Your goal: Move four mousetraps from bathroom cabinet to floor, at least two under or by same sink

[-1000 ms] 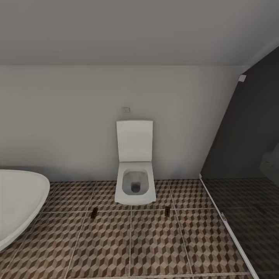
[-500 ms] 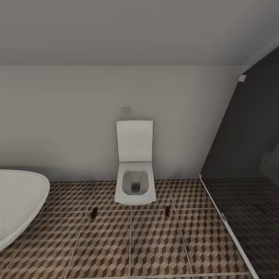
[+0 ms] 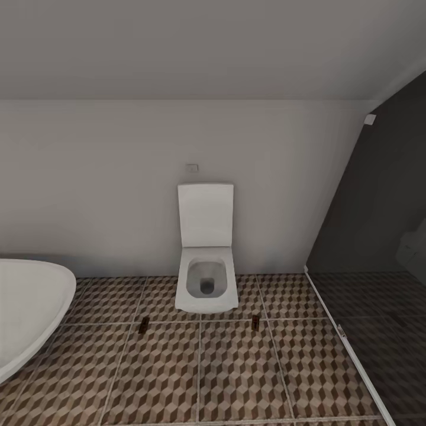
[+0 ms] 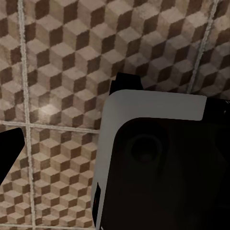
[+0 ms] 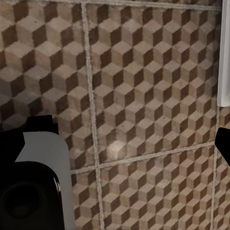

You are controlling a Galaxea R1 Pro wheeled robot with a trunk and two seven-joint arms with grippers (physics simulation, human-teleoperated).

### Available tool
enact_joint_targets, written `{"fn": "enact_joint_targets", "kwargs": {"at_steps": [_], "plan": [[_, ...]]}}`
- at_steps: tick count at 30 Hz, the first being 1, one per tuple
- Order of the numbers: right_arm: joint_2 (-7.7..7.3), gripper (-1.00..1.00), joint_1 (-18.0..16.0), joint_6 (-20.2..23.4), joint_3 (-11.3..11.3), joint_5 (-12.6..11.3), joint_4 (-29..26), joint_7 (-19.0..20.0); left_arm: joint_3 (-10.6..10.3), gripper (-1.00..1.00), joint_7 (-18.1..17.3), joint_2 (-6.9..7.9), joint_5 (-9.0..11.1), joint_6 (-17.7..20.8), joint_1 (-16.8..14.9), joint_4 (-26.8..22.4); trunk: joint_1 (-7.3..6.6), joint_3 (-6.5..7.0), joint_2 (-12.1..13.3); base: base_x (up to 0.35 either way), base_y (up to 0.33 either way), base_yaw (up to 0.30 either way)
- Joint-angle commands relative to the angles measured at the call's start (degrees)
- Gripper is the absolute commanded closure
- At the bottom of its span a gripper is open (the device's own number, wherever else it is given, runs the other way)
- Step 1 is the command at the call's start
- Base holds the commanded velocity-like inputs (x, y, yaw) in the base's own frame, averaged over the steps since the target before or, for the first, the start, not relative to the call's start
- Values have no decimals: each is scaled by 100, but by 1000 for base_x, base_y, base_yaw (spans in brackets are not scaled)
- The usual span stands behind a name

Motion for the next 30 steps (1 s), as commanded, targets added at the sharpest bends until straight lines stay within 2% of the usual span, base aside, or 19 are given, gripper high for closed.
{"fn": "enact_joint_targets", "kwargs": {"at_steps": [1,30], "plan": [[3,-100,-6,-38,48,-53,21,2,-47,-100,-21,2,61,-17,-9,-12,0,-5,-3,0,0,0],[4,-100,-8,-38,48,-53,21,2,-47,-100,-21,2,61,-17,-9,-12,0,-5,-3,0,0,0]]}}
